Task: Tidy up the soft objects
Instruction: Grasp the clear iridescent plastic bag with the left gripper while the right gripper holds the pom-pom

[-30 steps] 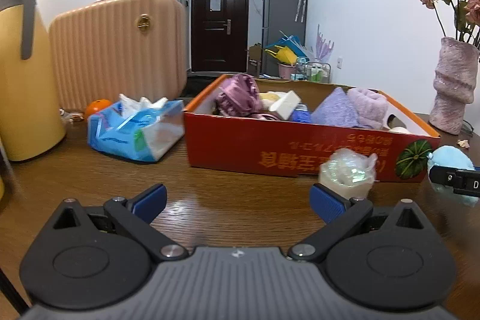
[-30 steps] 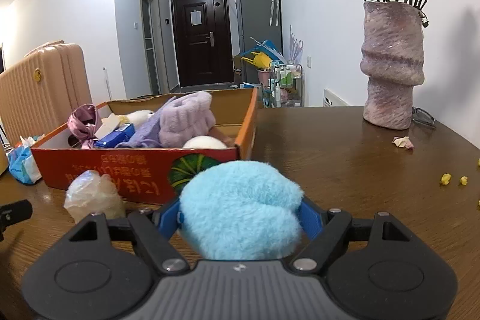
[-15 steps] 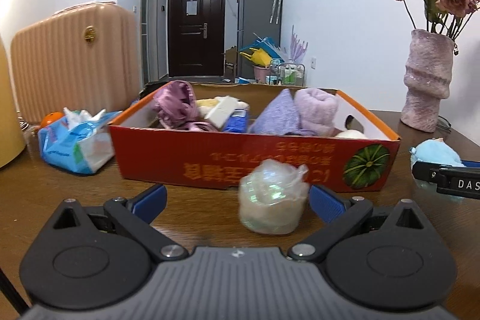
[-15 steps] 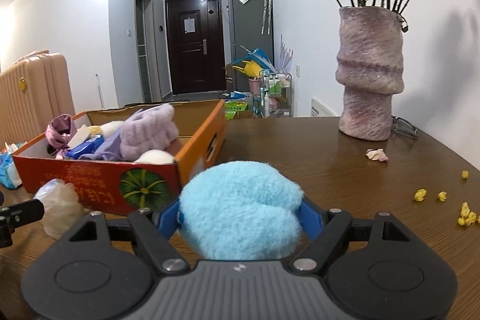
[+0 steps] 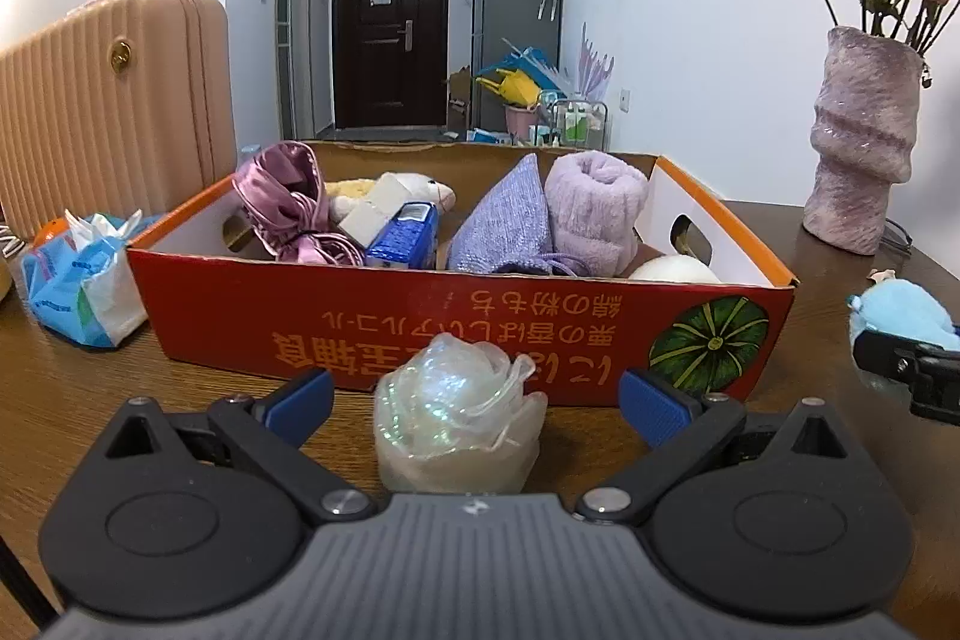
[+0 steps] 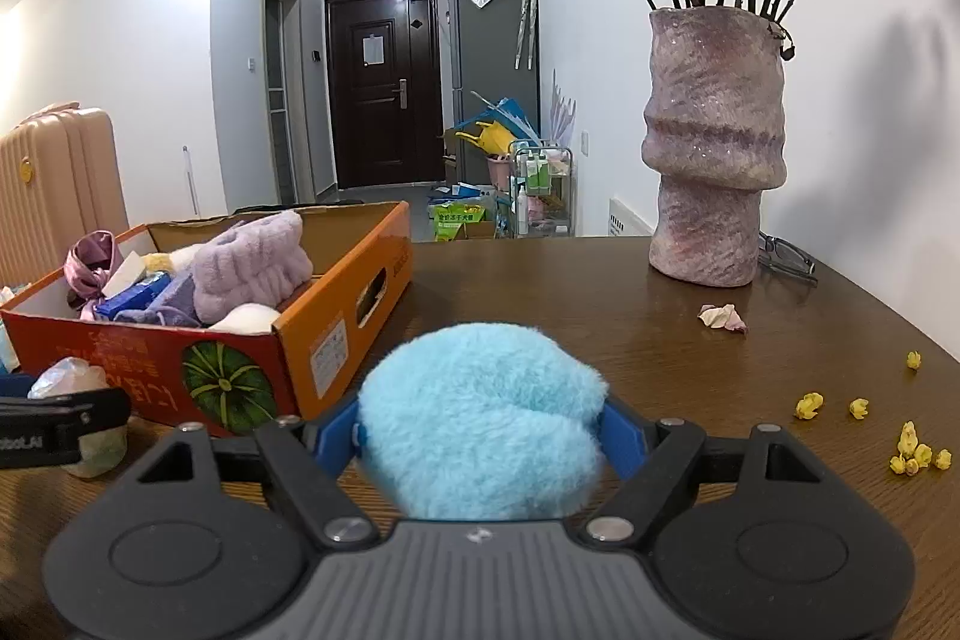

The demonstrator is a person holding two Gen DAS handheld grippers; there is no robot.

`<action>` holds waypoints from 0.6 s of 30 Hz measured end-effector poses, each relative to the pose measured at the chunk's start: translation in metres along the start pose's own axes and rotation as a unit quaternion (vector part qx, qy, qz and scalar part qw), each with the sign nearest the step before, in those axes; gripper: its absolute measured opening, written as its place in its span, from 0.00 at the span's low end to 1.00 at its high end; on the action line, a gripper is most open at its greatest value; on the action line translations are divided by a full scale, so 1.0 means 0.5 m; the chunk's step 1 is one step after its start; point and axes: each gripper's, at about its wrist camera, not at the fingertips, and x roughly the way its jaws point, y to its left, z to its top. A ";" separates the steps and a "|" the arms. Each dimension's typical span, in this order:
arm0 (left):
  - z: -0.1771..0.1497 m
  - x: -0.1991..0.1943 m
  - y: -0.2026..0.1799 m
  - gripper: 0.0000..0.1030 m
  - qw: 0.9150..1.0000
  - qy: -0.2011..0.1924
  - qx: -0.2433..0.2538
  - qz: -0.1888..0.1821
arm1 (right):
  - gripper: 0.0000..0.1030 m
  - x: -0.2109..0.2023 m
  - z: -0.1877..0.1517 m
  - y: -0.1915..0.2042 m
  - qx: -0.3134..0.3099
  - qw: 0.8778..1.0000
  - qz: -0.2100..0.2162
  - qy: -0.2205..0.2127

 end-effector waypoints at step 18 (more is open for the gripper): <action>0.018 0.072 0.005 1.00 0.998 0.063 -0.006 -0.019 | 0.78 0.003 -0.001 -0.007 0.006 1.000 -0.002 0.001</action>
